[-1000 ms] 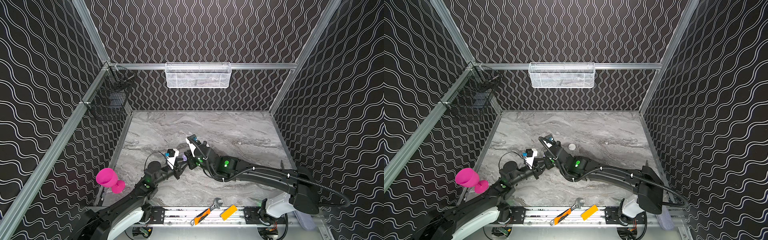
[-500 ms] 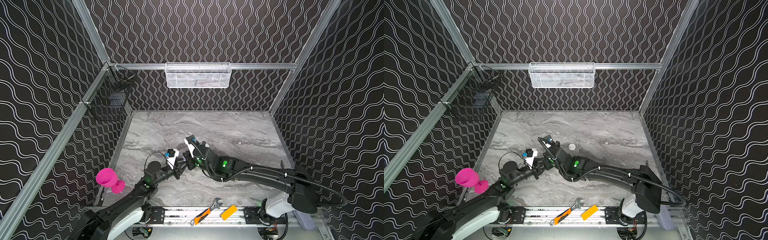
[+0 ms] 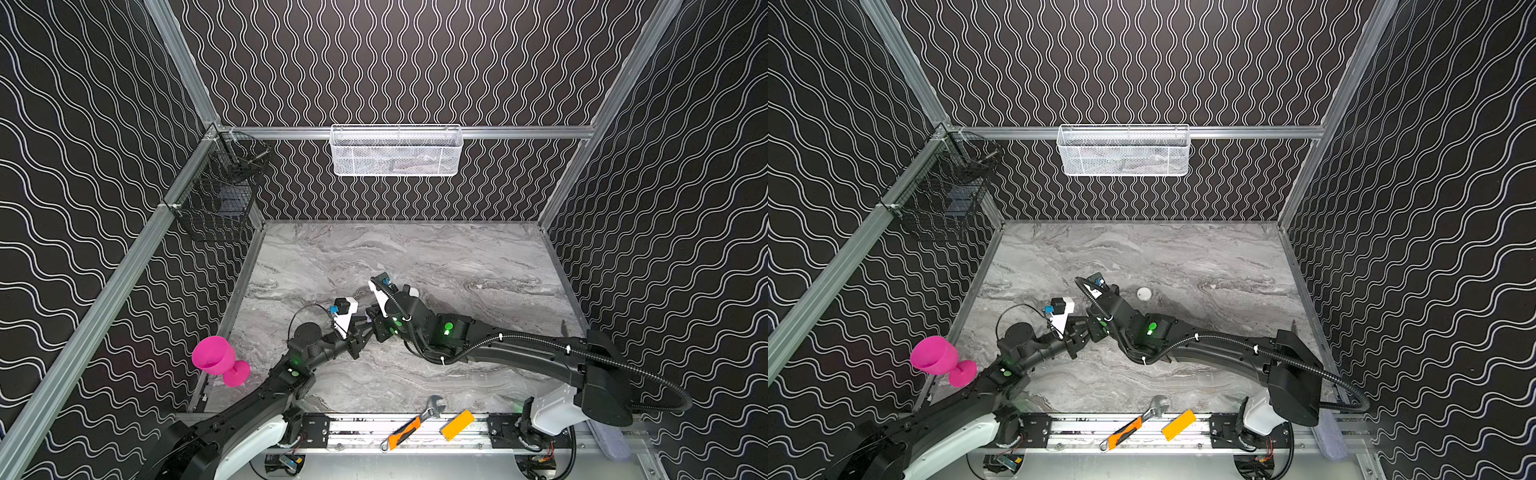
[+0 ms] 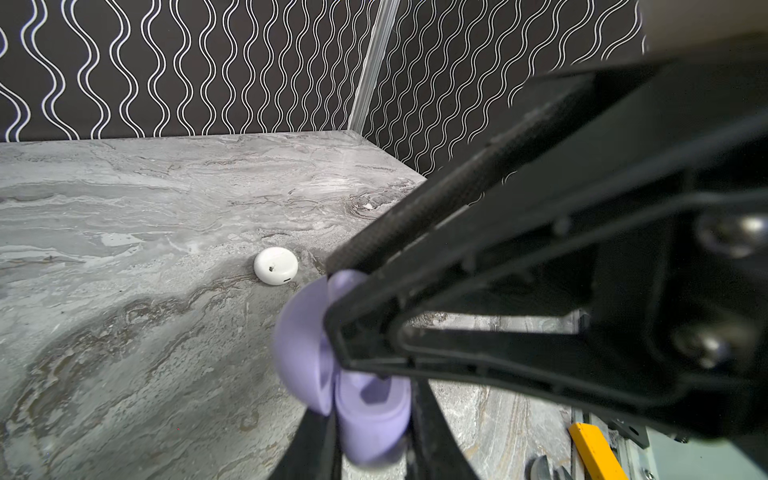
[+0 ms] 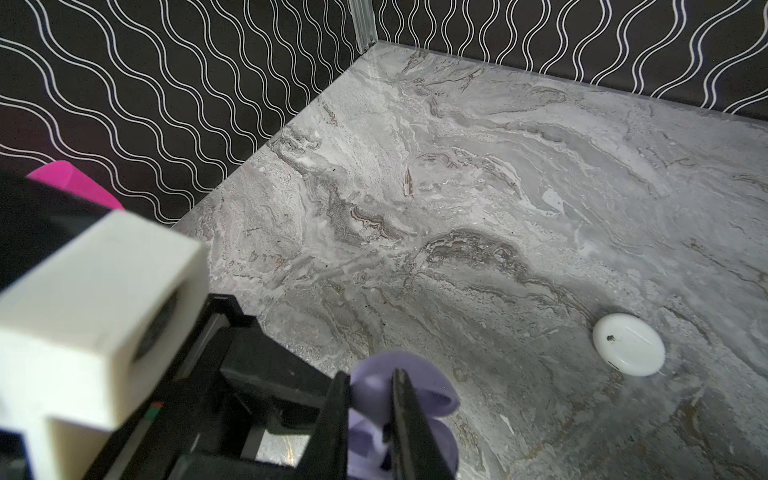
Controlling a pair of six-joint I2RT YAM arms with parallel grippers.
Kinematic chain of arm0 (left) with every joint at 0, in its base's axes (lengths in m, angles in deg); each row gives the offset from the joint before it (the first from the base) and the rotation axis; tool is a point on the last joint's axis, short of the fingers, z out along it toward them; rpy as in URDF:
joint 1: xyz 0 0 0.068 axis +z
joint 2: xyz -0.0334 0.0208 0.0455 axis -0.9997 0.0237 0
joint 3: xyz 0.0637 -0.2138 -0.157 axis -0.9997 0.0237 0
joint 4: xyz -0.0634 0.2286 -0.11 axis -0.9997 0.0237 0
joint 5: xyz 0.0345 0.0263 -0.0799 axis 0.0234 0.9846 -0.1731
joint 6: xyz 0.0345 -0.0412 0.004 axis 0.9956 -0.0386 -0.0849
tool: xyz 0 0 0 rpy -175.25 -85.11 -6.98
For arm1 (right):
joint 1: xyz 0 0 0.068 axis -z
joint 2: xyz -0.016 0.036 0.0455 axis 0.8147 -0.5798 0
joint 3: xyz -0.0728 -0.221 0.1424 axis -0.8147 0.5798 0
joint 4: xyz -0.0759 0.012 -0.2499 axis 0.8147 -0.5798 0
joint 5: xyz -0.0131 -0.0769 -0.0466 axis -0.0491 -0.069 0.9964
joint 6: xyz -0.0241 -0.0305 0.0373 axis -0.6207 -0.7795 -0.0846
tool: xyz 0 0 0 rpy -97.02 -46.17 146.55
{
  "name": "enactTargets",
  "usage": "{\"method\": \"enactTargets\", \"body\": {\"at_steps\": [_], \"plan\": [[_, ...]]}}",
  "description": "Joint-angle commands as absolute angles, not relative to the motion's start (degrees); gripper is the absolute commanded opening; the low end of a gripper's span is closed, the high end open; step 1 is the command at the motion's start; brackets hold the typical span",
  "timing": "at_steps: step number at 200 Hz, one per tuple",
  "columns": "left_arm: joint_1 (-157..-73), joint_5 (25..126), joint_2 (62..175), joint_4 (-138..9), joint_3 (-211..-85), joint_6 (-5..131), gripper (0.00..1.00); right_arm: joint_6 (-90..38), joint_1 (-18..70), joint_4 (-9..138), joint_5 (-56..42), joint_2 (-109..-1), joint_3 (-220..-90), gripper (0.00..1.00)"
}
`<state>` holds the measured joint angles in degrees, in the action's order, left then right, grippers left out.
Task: Insert the wireless bluetooth earbuds into the charging case
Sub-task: 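Lower the earbud into the empty slot of the lavender case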
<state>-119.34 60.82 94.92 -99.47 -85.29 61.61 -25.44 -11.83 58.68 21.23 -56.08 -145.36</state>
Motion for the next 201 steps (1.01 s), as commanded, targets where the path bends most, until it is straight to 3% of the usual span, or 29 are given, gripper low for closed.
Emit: {"method": "enactTargets", "body": {"at_steps": [1, 201], "plan": [[-119.2, 60.5, 94.7, -101.8, -85.7, 61.2, 0.06, -25.2, -11.9, 60.4, 21.3, -56.4, -145.5, 0.13], [-119.2, 61.9, 93.3, -100.7, -85.4, 61.6, 0.07, -24.3, -11.9, 59.4, 20.5, -55.6, -144.2, 0.15]]}}
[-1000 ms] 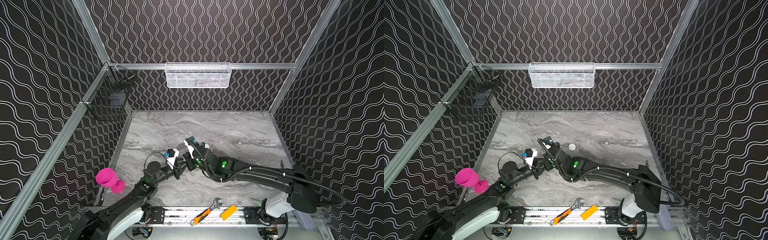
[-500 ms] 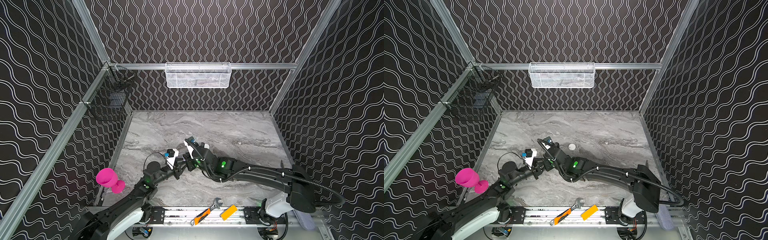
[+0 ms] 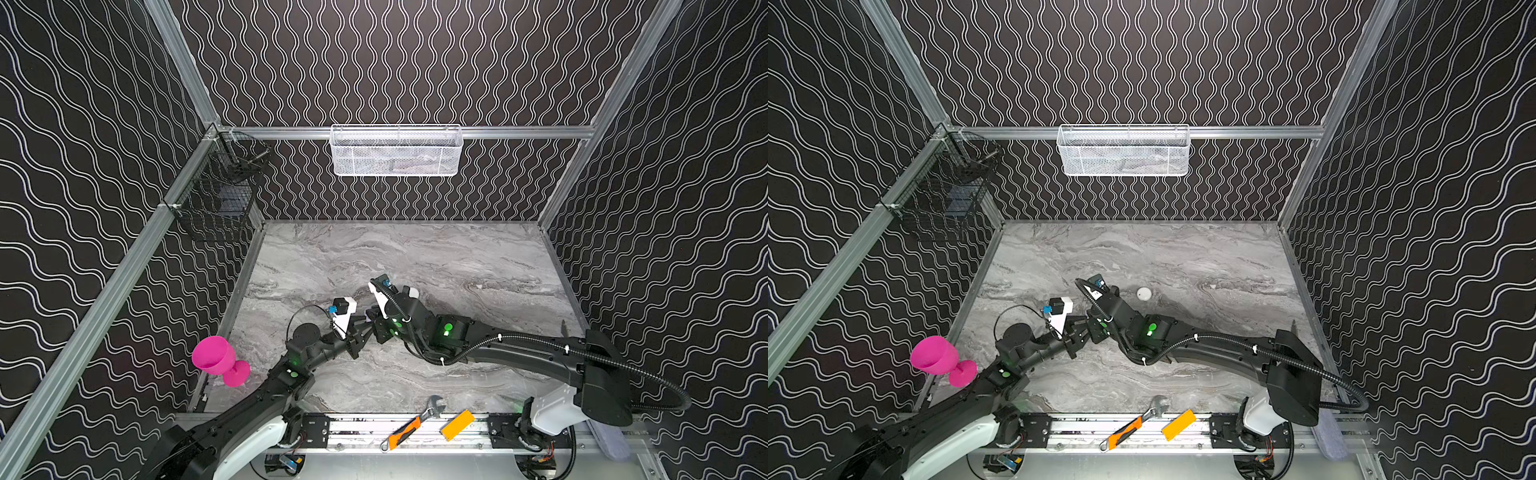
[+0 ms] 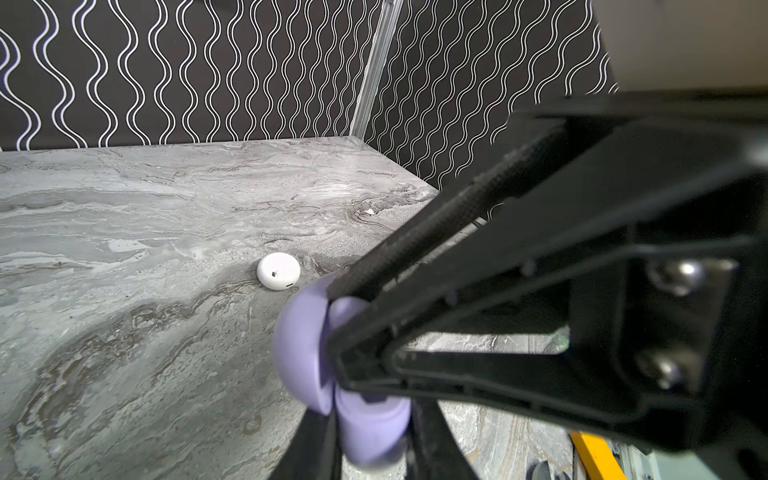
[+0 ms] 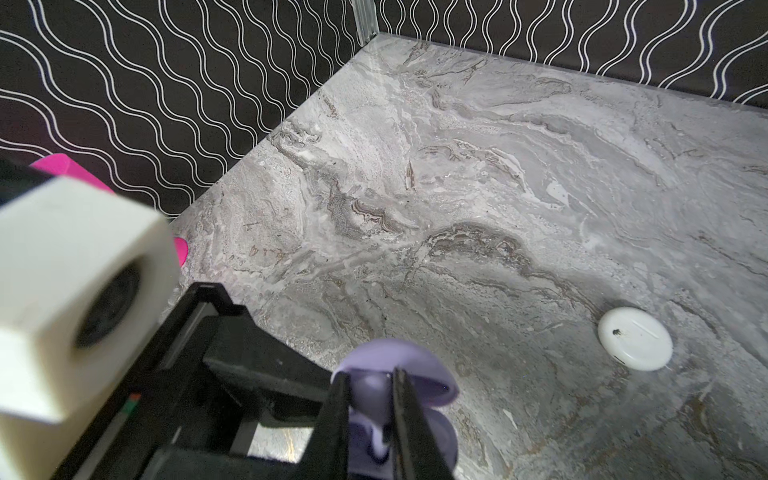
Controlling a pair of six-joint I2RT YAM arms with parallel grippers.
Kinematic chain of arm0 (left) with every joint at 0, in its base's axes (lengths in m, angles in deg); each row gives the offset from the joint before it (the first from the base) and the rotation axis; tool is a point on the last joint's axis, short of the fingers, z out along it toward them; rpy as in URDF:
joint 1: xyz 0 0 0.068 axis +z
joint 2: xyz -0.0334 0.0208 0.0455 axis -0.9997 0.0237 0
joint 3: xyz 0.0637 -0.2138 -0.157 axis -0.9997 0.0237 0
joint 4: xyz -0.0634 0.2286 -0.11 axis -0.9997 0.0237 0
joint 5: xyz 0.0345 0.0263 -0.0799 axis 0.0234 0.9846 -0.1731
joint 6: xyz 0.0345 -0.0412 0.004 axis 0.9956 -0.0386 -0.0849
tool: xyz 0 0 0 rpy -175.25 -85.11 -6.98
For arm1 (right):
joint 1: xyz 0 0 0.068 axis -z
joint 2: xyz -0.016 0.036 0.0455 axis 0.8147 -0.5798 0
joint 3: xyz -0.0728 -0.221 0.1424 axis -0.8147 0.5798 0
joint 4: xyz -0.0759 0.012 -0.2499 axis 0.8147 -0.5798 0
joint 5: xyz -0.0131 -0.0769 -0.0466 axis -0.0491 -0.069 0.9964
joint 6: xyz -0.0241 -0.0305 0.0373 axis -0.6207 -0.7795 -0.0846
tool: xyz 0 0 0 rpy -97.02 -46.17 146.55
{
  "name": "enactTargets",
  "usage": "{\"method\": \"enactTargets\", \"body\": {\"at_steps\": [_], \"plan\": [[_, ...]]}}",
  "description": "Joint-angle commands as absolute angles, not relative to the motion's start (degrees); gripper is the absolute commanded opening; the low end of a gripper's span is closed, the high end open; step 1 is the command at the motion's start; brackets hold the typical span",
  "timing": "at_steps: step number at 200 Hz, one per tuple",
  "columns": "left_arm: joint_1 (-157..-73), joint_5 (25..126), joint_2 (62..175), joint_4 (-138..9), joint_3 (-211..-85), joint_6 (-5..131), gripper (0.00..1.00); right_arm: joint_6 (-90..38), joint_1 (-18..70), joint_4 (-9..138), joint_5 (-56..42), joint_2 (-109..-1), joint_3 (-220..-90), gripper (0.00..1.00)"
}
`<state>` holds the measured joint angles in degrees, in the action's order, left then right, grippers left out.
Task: Insert the wireless bluetooth earbuds into the charging case
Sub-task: 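Lower the earbud into the empty slot of the lavender case, then open the right gripper to release the earbud into the case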
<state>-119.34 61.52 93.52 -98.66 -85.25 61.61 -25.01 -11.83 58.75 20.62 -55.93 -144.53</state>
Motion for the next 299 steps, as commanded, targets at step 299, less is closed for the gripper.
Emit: {"method": "enactTargets", "body": {"at_steps": [299], "plan": [[-119.2, 62.2, 92.4, -100.3, -85.2, 61.9, 0.06, -23.8, -10.9, 59.2, 22.1, -52.5, -143.0, 0.44]]}}
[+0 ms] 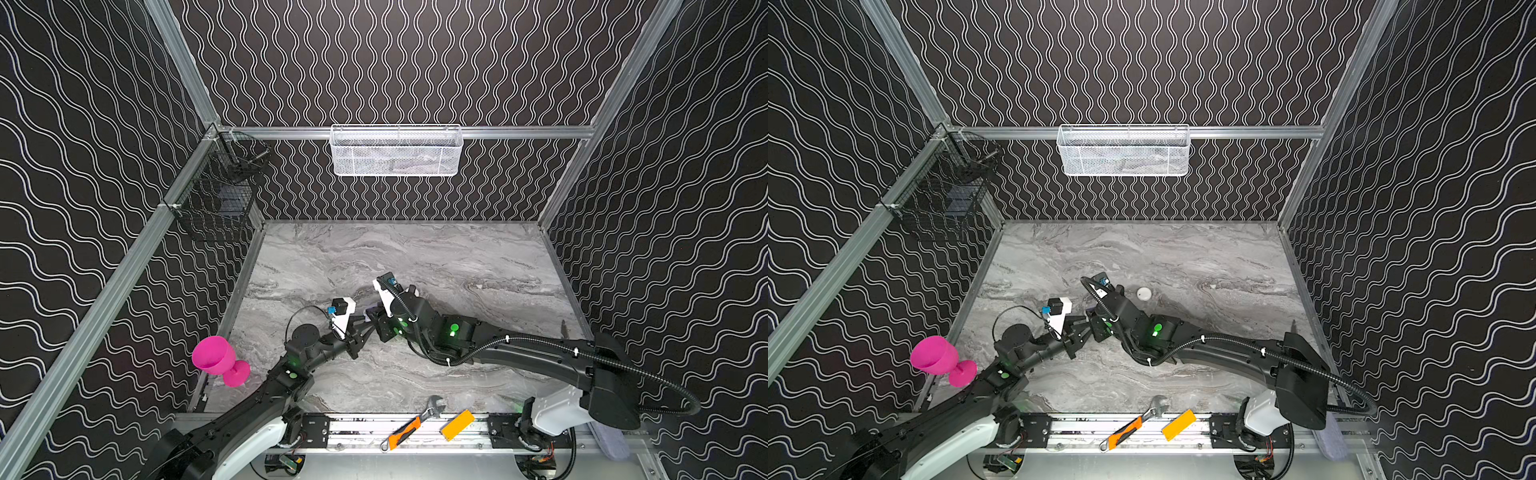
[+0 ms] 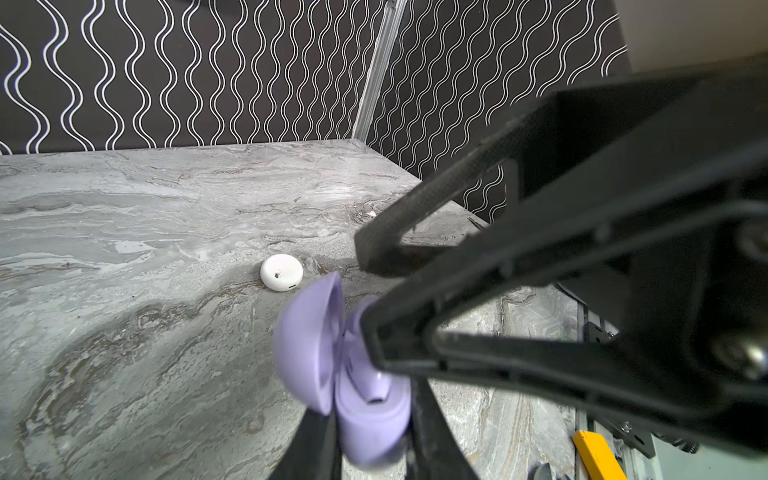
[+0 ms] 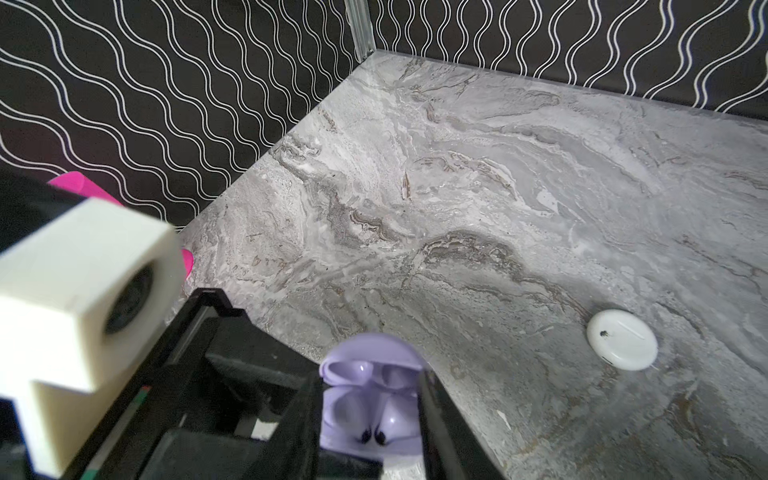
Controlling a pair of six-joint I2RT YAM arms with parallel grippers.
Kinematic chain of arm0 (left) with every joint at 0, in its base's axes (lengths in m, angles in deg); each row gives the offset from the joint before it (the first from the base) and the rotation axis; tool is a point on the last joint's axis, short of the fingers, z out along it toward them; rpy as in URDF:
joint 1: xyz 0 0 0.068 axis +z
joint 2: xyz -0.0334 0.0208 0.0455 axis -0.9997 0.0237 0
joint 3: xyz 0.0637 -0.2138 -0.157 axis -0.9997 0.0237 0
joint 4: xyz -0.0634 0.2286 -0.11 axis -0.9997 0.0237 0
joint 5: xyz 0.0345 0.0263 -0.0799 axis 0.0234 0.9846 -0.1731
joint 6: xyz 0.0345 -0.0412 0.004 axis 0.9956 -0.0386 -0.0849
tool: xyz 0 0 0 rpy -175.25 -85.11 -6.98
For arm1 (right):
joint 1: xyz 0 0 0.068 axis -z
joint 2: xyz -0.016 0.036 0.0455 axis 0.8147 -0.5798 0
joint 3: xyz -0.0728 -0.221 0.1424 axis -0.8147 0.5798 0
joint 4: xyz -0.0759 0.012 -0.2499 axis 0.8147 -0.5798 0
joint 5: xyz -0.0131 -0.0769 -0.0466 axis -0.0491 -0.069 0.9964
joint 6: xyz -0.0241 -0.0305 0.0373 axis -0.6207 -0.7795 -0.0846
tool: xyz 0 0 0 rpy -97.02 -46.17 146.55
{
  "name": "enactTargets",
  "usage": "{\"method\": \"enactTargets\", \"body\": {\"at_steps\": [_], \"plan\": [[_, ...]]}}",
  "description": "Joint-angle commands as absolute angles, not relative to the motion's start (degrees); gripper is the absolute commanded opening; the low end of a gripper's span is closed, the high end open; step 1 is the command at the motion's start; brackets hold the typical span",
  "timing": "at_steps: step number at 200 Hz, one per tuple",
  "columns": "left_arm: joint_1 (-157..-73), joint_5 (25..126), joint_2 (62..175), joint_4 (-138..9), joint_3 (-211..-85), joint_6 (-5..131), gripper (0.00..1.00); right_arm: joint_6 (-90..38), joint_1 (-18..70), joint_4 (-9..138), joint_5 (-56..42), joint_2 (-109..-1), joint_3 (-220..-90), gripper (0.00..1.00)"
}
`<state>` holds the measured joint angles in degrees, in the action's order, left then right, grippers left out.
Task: Insert the wireless bluetooth earbuds into the charging case
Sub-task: 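Open the right gripper to release the earbud into the case, then raise the right gripper away from the case while the left gripper holds it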
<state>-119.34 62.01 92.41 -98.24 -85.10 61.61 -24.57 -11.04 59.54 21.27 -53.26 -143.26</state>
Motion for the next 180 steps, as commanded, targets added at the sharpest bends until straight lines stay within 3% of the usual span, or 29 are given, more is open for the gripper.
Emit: {"method": "enactTargets", "body": {"at_steps": [1, 83, 180], "plan": [[-119.3, 62.2, 92.4, -100.3, -85.2, 61.9, 0.06, -23.8, -10.9, 59.2, 22.1, -52.5, -142.9, 0.44], [-119.2, 62.8, 91.8, -99.5, -85.3, 62.3, 0.05, -21.0, -7.4, 58.3, 20.7, -49.9, -141.4, 0.50], [-121.2, 65.6, 91.1, -96.9, -86.3, 64.5, 0.06, -18.7, 2.6, 55.6, 11.7, -48.1, -139.8, 0.56]]}}
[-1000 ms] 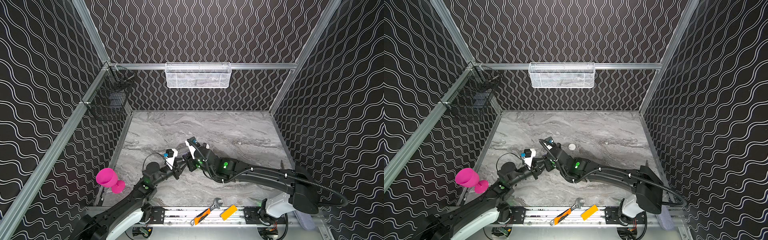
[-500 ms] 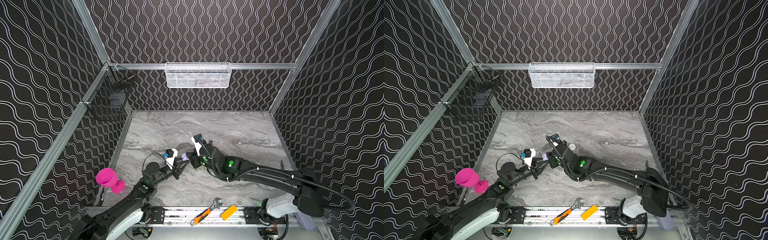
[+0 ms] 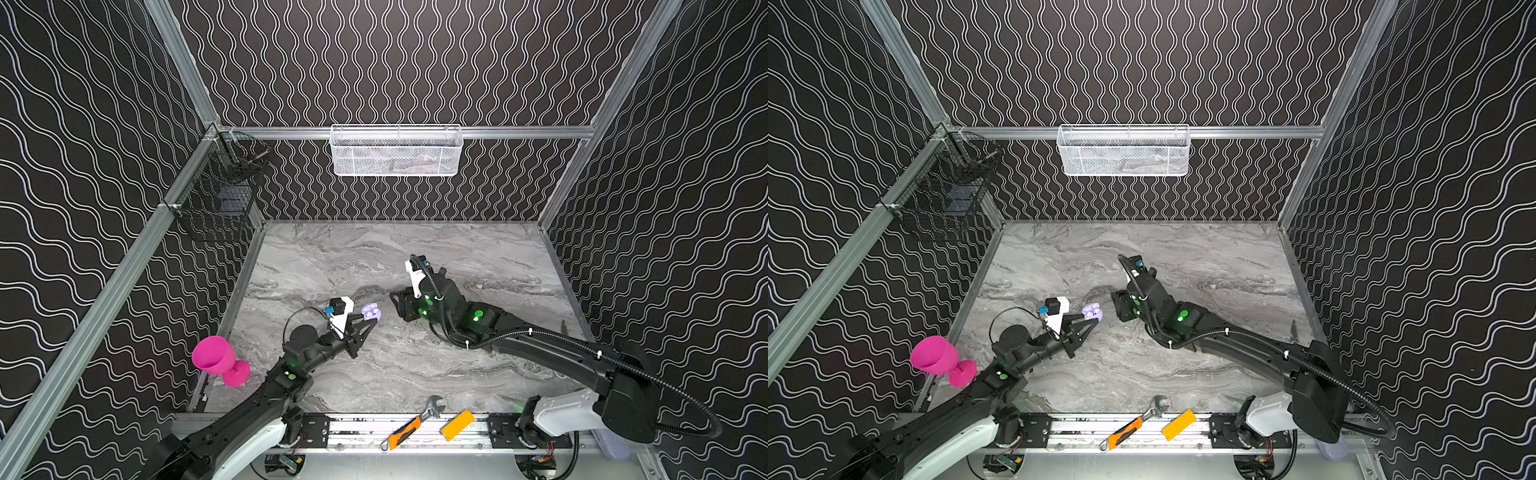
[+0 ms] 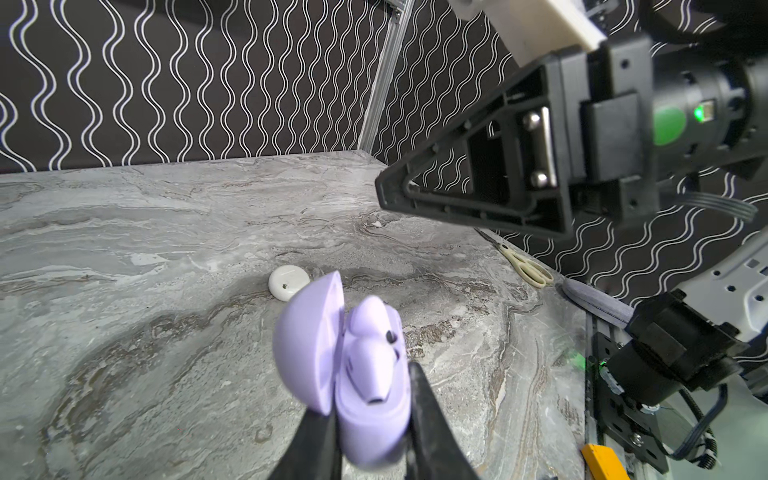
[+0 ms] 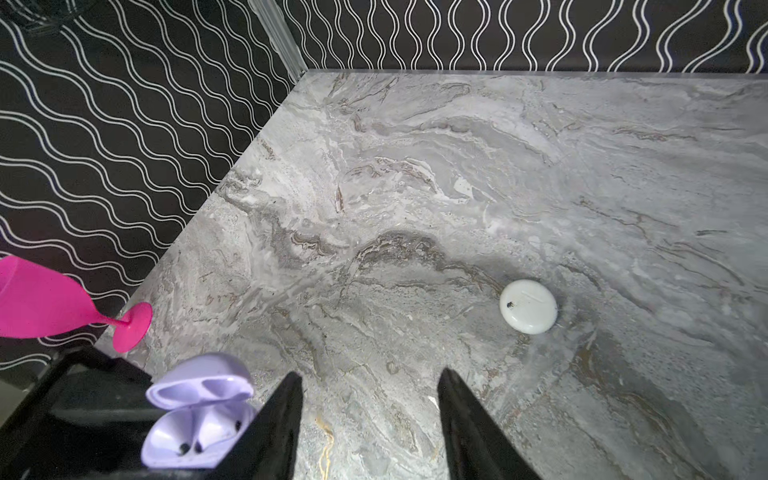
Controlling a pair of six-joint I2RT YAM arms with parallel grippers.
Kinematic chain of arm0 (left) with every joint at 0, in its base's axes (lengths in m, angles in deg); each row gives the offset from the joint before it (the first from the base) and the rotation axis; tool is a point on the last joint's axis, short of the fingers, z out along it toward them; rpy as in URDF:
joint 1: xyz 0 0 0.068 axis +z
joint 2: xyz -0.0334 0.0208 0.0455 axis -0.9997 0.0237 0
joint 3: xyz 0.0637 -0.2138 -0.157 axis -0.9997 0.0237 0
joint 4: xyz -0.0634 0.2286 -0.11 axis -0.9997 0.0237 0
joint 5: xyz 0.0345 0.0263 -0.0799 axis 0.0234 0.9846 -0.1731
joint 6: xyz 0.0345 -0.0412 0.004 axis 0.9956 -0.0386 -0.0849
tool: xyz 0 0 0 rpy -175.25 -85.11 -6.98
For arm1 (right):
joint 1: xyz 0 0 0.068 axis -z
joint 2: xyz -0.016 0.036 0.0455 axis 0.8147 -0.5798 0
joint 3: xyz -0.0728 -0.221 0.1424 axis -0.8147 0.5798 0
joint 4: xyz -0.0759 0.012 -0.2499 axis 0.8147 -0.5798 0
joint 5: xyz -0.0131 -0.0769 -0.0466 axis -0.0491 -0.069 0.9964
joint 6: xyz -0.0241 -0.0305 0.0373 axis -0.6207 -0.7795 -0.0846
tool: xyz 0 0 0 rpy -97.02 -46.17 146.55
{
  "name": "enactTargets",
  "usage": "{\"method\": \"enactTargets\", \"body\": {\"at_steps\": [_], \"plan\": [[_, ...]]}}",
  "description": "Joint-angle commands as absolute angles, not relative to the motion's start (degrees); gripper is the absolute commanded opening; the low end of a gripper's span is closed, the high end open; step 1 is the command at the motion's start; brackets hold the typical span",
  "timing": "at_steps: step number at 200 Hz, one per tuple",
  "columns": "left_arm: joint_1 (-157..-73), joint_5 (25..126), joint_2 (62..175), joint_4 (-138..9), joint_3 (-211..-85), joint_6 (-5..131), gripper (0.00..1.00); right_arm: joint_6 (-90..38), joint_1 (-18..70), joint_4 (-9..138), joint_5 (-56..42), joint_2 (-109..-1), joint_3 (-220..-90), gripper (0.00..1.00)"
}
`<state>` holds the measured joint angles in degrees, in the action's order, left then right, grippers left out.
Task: Insert the wireless bluetooth earbuds into the charging case
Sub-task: 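Raise the right gripper away from the case while the left gripper holds it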
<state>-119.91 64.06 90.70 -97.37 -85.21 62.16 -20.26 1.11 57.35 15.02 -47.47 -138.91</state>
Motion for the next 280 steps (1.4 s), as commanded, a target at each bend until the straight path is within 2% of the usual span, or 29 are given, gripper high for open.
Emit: {"method": "enactTargets", "body": {"at_steps": [1, 122, 280], "plan": [[-121.3, 65.7, 91.2, -96.8, -86.3, 64.6, 0.06, -18.7, 2.7, 55.5, 11.6, -48.2, -139.8, 0.56], [-129.7, 73.3, 92.4, -92.2, -89.0, 70.1, 0.06, -17.2, 9.4, 46.7, 0.8, -53.9, -146.6, 0.57], [-134.2, 77.9, 92.7, -89.6, -90.3, 73.1, 0.05, -18.2, 10.1, 43.0, -9.8, -59.7, -153.7, 0.57]]}}
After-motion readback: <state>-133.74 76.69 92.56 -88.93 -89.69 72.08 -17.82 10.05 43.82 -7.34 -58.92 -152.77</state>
